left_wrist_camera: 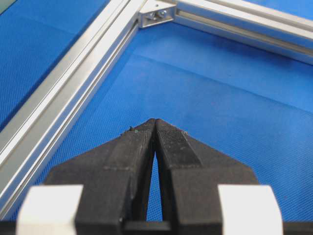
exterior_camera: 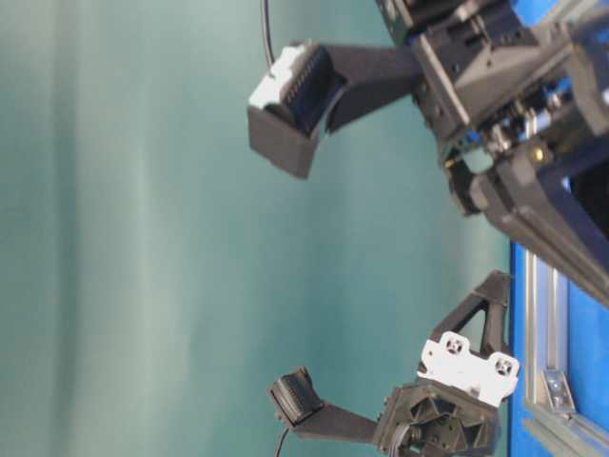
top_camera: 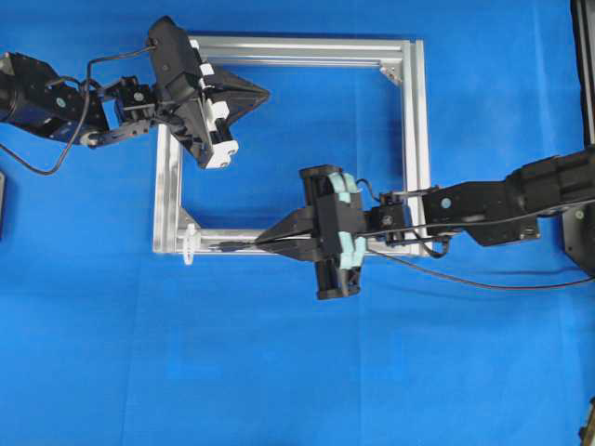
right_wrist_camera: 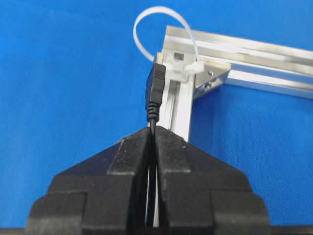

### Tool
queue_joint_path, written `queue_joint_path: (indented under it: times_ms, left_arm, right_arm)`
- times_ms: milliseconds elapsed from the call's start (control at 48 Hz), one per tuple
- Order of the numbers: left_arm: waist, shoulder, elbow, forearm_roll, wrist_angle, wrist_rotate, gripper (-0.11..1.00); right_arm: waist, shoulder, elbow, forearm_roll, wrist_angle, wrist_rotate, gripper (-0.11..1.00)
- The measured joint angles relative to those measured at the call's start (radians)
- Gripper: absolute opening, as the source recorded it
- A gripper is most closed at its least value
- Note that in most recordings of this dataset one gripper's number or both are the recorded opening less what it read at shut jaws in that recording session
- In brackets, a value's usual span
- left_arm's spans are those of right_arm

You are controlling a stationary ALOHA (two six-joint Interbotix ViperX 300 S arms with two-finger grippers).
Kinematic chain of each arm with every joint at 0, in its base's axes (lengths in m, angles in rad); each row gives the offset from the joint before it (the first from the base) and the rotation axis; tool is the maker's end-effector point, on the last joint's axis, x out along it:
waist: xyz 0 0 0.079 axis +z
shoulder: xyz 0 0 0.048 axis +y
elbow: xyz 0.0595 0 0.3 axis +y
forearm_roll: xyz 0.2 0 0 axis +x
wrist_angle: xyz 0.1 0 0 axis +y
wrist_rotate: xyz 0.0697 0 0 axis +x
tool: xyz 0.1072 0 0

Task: Insert the wire through the string loop located on the left side.
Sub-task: 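Carry the cable plug with the right gripper toward the white zip-tie loop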

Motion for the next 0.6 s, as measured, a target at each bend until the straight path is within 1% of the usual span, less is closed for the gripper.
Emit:
queue_joint_path:
  times_ms: [292,604]
  left_arm:
    - [-0.003,-0.002,0.000,0.000,0.000,0.000,0.00]
    - [-0.005,-0.002,0.000,0.000,0.000,0.000,0.00]
  right_arm:
    - [0.000,0.028,-0.034,0.017,0.006,0.000,-0.01]
    - [0.000,0.051,-0.058,0.018,0.008,0.000,-0.01]
